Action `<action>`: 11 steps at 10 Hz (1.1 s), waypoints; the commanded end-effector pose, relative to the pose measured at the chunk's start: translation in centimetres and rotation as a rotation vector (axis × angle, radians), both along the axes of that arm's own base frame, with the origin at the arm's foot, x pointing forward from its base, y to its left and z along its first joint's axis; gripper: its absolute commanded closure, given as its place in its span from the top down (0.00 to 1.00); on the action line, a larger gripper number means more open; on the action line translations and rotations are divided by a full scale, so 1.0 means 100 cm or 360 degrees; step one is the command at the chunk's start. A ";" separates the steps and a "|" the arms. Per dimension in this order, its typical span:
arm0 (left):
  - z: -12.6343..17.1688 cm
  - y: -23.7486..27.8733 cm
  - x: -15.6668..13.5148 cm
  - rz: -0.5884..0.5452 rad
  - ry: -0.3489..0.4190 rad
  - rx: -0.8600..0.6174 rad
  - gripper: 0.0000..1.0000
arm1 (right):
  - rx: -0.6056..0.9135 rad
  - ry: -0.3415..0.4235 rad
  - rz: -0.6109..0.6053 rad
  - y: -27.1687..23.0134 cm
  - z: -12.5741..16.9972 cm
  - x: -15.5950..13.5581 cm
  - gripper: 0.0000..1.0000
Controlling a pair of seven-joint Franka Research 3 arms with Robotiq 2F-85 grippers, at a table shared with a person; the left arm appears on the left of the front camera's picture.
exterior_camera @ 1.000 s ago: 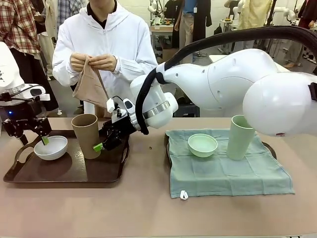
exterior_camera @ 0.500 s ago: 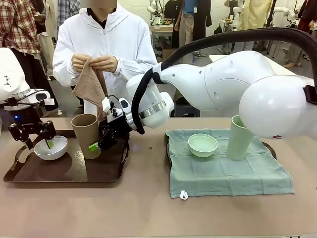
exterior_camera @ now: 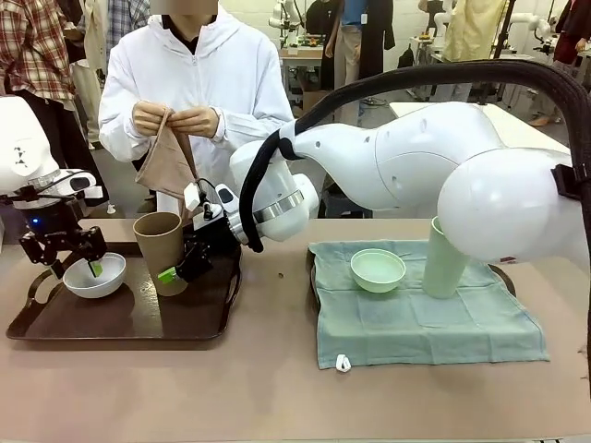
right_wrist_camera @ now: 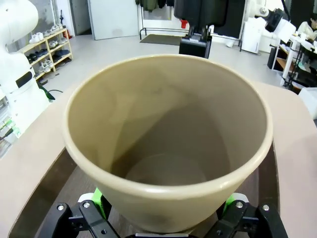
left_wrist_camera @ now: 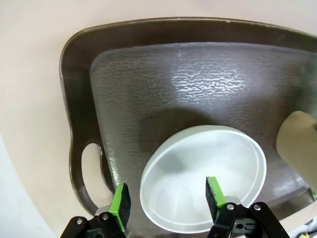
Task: Set up a tray with a mat and arrange the tableware.
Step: Pick up the Picnic Bowl and Reusable plastic cup from the Handle tray in front of the human's position and hold them in the air.
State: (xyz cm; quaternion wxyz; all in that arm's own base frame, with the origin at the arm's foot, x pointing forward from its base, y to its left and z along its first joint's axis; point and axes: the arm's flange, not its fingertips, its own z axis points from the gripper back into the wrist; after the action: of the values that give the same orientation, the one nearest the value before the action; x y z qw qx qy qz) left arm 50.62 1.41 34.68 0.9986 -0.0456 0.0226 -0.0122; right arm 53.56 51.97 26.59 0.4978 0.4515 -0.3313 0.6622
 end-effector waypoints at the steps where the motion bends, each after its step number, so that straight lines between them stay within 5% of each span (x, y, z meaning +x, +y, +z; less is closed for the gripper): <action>1: -0.006 0.003 0.007 0.0042 -0.0004 -0.0017 0.81 | 0.0000 0.0012 0.0017 0.007 0.003 0.004 1.00; 2: -0.009 0.004 0.008 0.0040 -0.0001 -0.0025 0.26 | 0.0014 -0.0005 0.0028 0.006 0.002 0.004 0.41; 3: -0.008 0.004 0.008 0.0037 -0.0020 -0.0023 0.26 | 0.0016 -0.0006 0.0042 0.006 0.002 0.004 0.40; 4: -0.007 0.005 0.008 0.0040 -0.0030 -0.0030 0.00 | 0.0012 -0.0012 0.0051 0.006 0.002 0.004 0.00; 5: -0.006 0.006 0.006 0.0043 -0.0035 -0.0038 0.21 | 0.0012 -0.0017 0.0054 0.007 0.001 0.002 0.35; 6: -0.006 0.005 0.006 0.0046 -0.0038 -0.0043 0.00 | 0.0012 -0.0018 0.0058 0.006 0.001 0.002 0.00; 8: -0.004 0.006 0.005 0.0044 -0.0040 -0.0042 0.00 | 0.0014 -0.0017 0.0053 0.006 0.001 0.002 0.00; 9: -0.002 0.007 0.004 0.0046 -0.0042 -0.0044 0.00 | 0.0012 -0.0017 0.0048 0.005 0.002 0.002 0.23; 10: 0.005 0.007 0.003 0.0052 -0.0032 -0.0036 0.00 | 0.0006 -0.0031 0.0018 0.000 0.009 0.002 0.23; 11: 0.015 0.009 0.002 0.0063 -0.0029 -0.0029 0.00 | -0.0001 -0.0048 -0.0014 -0.007 0.023 0.002 0.00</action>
State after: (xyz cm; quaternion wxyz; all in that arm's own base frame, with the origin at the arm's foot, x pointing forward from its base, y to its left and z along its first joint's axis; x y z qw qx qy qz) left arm 51.16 1.96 35.36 0.9986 -0.0525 0.0092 -0.0001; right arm 53.89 51.89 27.24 0.4919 0.4519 -0.3357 0.6642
